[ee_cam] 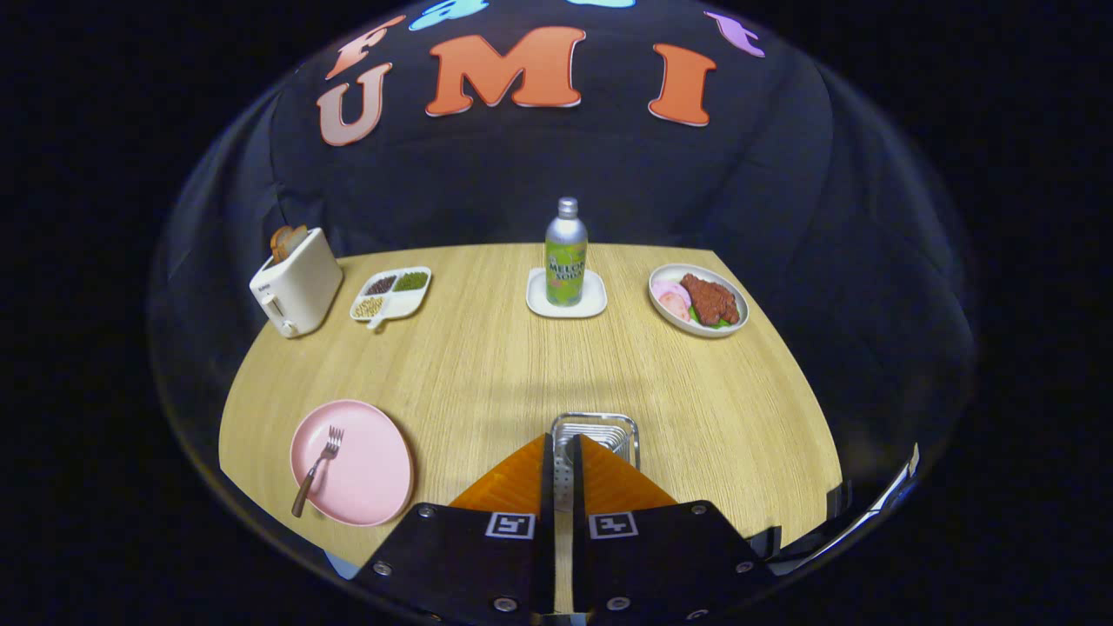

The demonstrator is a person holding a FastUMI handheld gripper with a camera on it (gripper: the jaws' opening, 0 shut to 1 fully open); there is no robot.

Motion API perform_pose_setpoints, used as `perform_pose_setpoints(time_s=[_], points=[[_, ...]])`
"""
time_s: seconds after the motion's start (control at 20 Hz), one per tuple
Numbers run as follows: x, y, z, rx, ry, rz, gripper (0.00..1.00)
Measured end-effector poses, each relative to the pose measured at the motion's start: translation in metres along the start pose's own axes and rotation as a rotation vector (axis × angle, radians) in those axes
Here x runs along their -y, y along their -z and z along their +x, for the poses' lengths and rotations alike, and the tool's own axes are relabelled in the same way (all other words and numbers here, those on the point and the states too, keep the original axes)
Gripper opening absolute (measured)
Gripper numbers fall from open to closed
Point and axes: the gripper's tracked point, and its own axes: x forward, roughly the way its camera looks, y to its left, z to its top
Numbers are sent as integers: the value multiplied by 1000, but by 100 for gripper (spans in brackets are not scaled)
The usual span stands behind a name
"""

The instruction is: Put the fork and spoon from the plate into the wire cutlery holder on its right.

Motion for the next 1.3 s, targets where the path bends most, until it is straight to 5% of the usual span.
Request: perform_pose_setpoints(time_s=[0.2, 0.45, 0.85, 1.3], points=[[-11, -52, -23, 246, 45, -3, 13], [-44, -87, -60, 422, 77, -16, 42], [-112, -85, -78, 482, 46, -9, 80], [-196, -17, -54, 338, -31, 5, 88]])
